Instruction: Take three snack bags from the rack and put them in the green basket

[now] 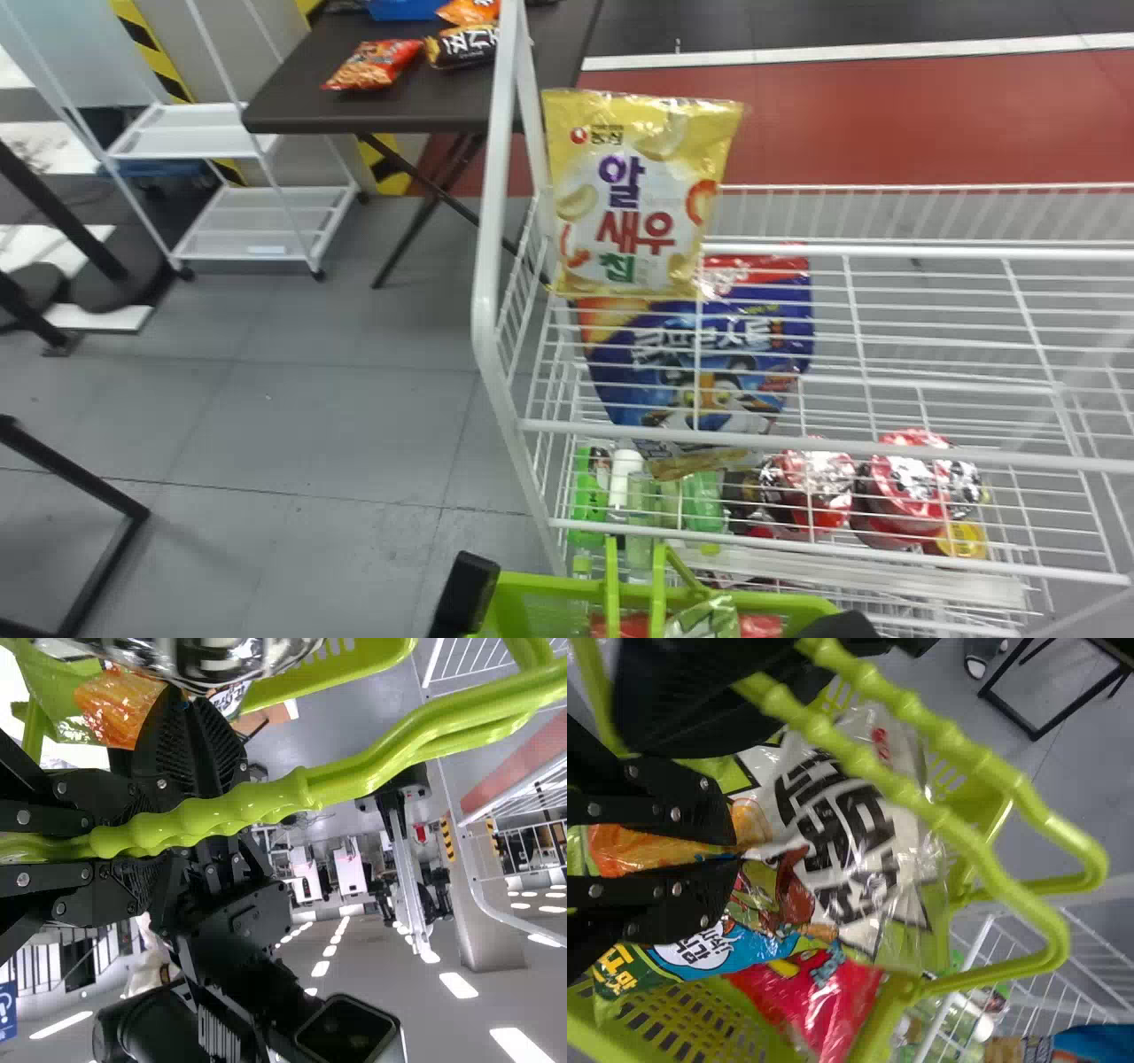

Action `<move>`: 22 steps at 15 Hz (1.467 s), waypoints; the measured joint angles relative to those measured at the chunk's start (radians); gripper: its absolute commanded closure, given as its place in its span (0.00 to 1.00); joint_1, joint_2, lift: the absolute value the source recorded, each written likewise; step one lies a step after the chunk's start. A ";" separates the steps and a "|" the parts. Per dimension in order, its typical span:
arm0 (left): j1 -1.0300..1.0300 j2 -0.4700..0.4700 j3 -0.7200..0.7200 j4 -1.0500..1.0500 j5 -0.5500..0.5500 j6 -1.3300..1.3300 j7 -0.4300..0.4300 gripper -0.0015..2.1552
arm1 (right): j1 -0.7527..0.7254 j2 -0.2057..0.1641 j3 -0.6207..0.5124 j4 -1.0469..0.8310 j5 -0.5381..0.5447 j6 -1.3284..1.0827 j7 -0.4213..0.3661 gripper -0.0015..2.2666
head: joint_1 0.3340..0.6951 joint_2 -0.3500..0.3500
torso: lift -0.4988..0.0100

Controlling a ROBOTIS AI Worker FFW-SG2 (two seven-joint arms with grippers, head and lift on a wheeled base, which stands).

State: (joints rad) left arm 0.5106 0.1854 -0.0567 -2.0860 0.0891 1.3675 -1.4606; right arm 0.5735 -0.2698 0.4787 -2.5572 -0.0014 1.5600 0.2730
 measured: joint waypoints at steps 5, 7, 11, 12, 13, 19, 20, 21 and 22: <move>-0.001 -0.003 -0.005 0.001 -0.002 0.000 0.000 0.88 | 0.059 -0.011 -0.154 -0.057 -0.004 -0.170 0.071 0.02 | 1.00 0.31 | 0.95; 0.000 -0.003 -0.003 0.001 -0.002 0.000 0.000 0.88 | 0.086 -0.010 -0.194 -0.058 0.004 -0.339 0.065 0.02 | 1.00 0.32 | 0.95; 0.003 -0.003 0.000 0.009 0.003 -0.019 0.003 0.88 | 0.187 -0.007 -0.238 0.019 0.056 -1.041 -0.102 0.02 | 1.00 0.33 | 0.95; 0.003 -0.003 0.000 0.015 0.008 -0.028 0.006 0.88 | 0.201 -0.007 -0.232 0.059 0.074 -1.204 -0.182 0.02 | 1.00 0.31 | 0.95; 0.003 -0.003 0.000 0.022 0.014 -0.039 0.009 0.88 | 0.207 -0.007 -0.221 0.094 0.087 -1.316 -0.255 0.02 | 1.00 0.29 | 0.95; -0.013 0.004 0.006 0.081 0.042 -0.110 0.020 0.88 | 0.230 0.107 -0.255 0.295 0.075 -1.519 -0.361 0.02 | 1.00 0.17 | 0.95; -0.019 0.008 0.005 0.085 0.043 -0.117 0.027 0.88 | 0.238 0.128 -0.278 0.329 0.064 -1.559 -0.355 0.02 | 1.00 0.15 | 0.95; -0.024 0.013 0.002 0.087 0.044 -0.121 0.037 0.88 | 0.251 0.150 -0.308 0.355 0.044 -1.602 -0.337 0.03 | 1.00 0.12 | 0.95; -0.028 0.017 -0.001 0.089 0.044 -0.122 0.045 0.88 | 0.265 0.171 -0.338 0.367 0.023 -1.632 -0.311 0.03 | 1.00 0.10 | 0.95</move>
State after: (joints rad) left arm 0.4826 0.2024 -0.0576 -1.9974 0.1327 1.2455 -1.4154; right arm 0.8389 -0.0984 0.1403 -2.1907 0.0219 -0.0720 -0.0375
